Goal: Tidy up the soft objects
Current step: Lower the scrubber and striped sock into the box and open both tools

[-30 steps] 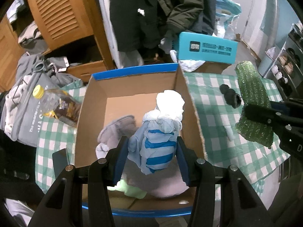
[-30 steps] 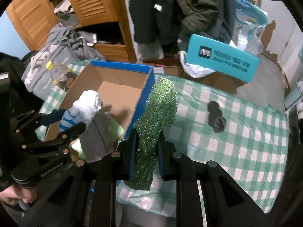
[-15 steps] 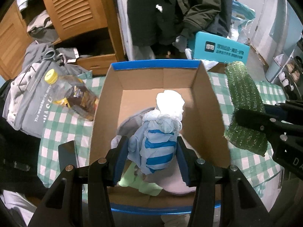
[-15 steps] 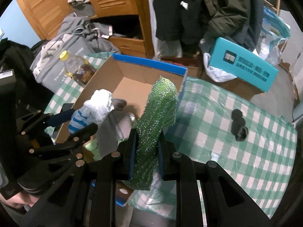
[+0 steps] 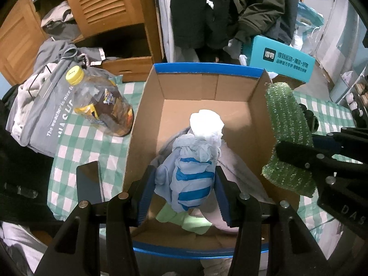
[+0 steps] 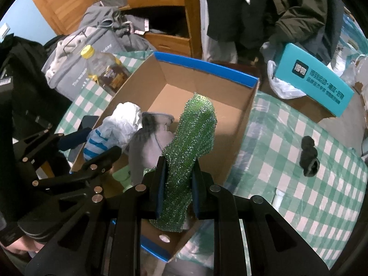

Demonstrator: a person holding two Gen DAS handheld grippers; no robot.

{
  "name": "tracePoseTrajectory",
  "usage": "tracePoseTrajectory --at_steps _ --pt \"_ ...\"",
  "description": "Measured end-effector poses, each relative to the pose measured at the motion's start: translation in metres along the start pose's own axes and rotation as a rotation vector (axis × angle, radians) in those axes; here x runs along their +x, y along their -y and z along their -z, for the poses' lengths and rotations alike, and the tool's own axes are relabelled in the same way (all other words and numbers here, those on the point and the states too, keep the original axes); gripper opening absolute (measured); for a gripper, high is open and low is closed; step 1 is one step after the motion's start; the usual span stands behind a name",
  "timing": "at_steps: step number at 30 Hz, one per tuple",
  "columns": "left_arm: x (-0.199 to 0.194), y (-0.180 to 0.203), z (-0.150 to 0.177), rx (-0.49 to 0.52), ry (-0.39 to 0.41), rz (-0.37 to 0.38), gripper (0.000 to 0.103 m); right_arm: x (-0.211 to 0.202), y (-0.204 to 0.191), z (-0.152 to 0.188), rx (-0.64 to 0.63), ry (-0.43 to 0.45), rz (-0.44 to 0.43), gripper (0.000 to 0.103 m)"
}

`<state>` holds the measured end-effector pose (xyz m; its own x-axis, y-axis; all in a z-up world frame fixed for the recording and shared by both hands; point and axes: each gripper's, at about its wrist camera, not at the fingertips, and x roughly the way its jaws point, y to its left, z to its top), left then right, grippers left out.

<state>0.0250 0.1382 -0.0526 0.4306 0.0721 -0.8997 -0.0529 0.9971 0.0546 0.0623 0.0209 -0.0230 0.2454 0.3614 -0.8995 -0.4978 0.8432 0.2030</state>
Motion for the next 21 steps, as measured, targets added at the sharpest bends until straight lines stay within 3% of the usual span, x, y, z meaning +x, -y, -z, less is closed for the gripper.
tracePoseTrajectory --at_steps 5,12,16,21 --pt "0.002 -0.001 0.000 -0.003 -0.006 -0.014 0.053 0.005 -0.003 -0.002 -0.004 -0.006 -0.017 0.019" --pt "0.005 -0.005 0.001 -0.016 -0.017 -0.041 0.059 0.006 -0.003 -0.003 -0.009 0.003 -0.001 0.028" --pt "0.004 -0.005 0.001 -0.018 -0.013 -0.049 0.069 0.005 0.000 -0.003 -0.003 0.009 0.001 0.039" --pt "0.002 -0.002 -0.001 -0.012 -0.008 -0.047 0.071 -0.002 0.008 -0.003 0.018 0.034 -0.006 0.054"
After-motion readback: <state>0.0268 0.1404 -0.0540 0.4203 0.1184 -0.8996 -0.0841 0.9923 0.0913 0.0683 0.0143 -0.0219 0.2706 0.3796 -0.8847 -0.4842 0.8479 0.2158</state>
